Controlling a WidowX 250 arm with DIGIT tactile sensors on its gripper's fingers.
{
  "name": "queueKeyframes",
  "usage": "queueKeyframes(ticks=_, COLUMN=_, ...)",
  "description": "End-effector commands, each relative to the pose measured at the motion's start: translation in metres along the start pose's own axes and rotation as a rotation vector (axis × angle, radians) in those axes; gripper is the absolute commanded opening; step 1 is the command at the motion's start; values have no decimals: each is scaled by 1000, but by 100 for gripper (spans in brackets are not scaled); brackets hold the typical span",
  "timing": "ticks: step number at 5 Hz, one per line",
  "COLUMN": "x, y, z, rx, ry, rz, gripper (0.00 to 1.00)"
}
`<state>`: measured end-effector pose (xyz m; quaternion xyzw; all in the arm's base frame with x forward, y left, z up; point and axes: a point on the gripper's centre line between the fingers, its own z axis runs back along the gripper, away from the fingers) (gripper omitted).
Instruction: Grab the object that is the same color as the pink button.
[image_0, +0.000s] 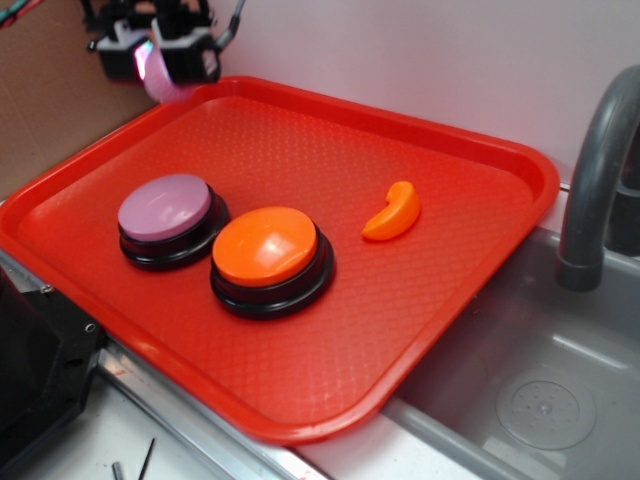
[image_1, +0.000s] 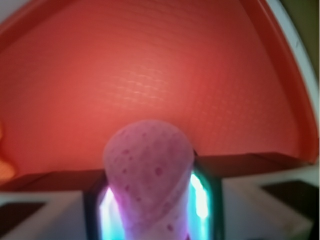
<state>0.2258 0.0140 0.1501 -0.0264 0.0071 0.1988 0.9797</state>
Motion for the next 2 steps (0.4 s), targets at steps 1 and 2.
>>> queueKeyframes(ticks=1, x=-14, y=-30, z=72, rx=-24, ry=-118, rz=-138, gripper=0)
queueKeyframes(ticks=2, x=-9, y=-34, z=69, rx=9, ry=-115, rz=-134, gripper=0)
